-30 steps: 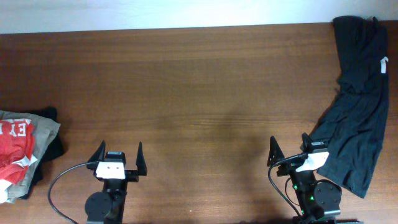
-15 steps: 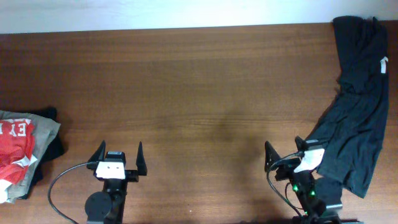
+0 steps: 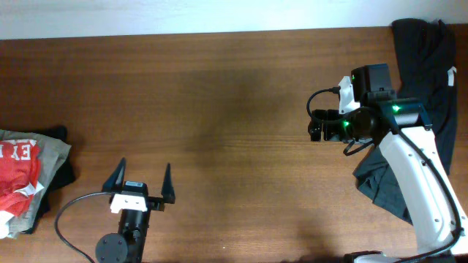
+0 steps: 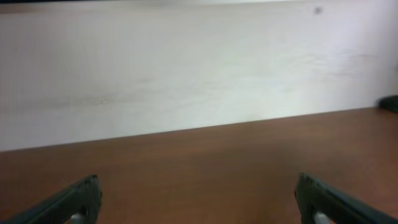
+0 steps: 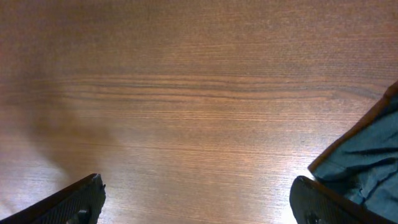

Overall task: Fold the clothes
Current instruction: 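Reach the right gripper to the dark green shirt and grasp it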

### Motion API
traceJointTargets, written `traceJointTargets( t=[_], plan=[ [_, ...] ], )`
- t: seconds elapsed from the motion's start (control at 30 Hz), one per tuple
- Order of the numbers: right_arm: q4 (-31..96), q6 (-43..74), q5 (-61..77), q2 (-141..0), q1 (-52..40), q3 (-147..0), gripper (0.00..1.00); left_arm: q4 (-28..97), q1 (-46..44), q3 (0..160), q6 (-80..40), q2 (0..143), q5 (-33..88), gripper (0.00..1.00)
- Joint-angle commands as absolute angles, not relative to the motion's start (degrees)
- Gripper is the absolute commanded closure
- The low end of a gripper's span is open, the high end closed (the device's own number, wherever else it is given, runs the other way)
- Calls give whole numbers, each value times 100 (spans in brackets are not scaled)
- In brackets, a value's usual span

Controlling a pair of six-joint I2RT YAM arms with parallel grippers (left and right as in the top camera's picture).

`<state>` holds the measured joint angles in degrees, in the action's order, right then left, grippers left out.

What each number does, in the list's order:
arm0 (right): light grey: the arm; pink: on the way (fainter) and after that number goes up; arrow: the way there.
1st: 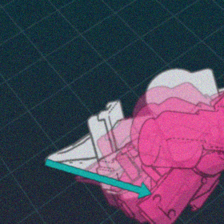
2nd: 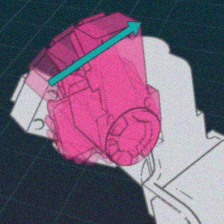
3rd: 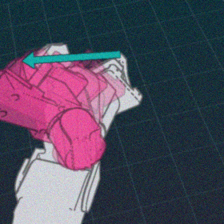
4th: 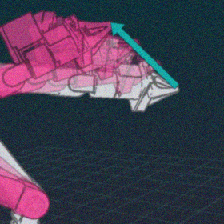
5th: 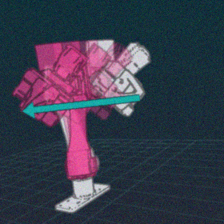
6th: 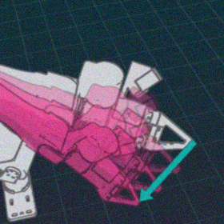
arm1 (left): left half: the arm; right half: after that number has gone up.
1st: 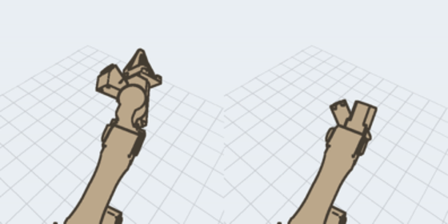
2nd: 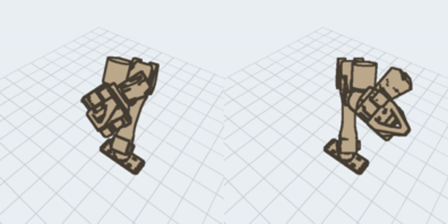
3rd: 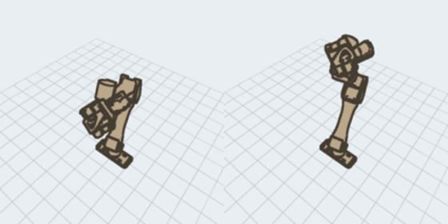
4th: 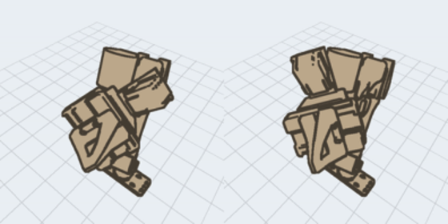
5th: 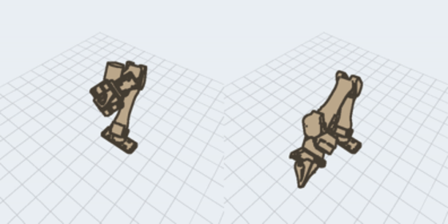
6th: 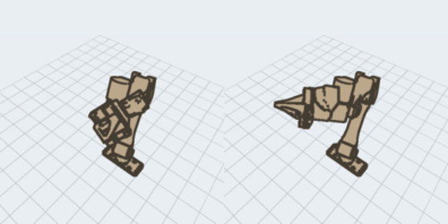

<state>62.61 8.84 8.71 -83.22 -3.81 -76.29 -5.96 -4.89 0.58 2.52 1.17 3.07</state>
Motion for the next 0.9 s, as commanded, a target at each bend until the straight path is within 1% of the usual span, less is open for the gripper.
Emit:
traceJointTargets(
  t=[0.0, 0.1, 0.17, 0.23, 0.27, 0.3, 0.33, 0.37, 0.4, 0.47, 0.5, 0.57, 0.6, 0.63, 0.67, 0.7, 0.73, 0.77, 0.8, 0.87],
  plan=[
    [6259, 858, 886, -8298, -412, -7771, 1, -403, -510, 54, 217, 231, 1013, 1],
    [6241, 856, 932, -8298, -412, -7771, 1, -373, -510, 434, 45, 1385, 1098, 1],
    [6208, 854, 1033, -8298, -412, -7771, 1, -390, -510, 1238, 49, 2661, 1098, 1],
    [6097, 862, 1031, -8298, -410, -7773, 1, -327, -510, 2515, 49, 4508, 1175, 1],
    [6055, 864, 1031, -8298, -405, -7778, 1, -242, -510, 2967, 47, 5137, 1367, 1],
    [5885, 869, 1031, -8298, -375, -7793, 2, 154, -510, 3844, 47, 6278, 2093, 1],
    [5795, 956, 1013, -8298, -244, -7815, 1, 427, -510, 4416, 45, 7035, 2797, 1],
    [5791, 1111, 1046, -8298, 67, -7837, 1, 657, -510, 4831, 40, 7588, 3452, 1],
    [5819, 1212, 1306, -8300, 622, -7839, 1, 714, -510, 5028, 47, 7946, 3968, 1],
    [5852, 1188, 1800, -8324, 1879, -7839, 1, 744, -510, 5059, 51, 8090, 4029, 1],
    [5852, 993, 2053, -8460, 2482, -7841, 1, 777, -510, 5059, 71, 8088, 4005, 1],
    [5861, 803, 2082, -8901, 2899, -7846, 26, 888, -513, 5061, 220, 8088, 3922, 1],
    [5791, 731, 2084, -9306, 2971, -7856, 33, 941, -513, 5061, 270, 8088, 3922, 1],
    [5677, 729, 2080, -9679, 2982, -7922, 27, 978, -513, 5061, 292, 8088, 3920, 1],
    [5551, 674, 2082, -10403, 2969, -8239, 22, 1037, -521, 5061, 314, 8088, 3922, 1],
    [5701, 545, 2078, -10914, 2965, -8639, 28, 1116, -552, 5061, 368, 8090, 3922, 1],
    [5979, 427, 2058, -11448, 2967, -9253, 25, 1245, -707, 5061, 506, 8099, 3579, 1],
    [6047, 338, 1981, -11622, 2967, -9642, 21, 1295, -856, 5061, 508, 8128, 3129, 1],
    [6045, 338, 1557, -11653, 2965, -10114, 21, 1269, -1103, 5063, 506, 8278, 2862, 1],
    [5990, 318, 777, -11653, 2971, -10558, 36, 1256, -1267, 5076, 480, 8707, 2906, 1]
  ],
)
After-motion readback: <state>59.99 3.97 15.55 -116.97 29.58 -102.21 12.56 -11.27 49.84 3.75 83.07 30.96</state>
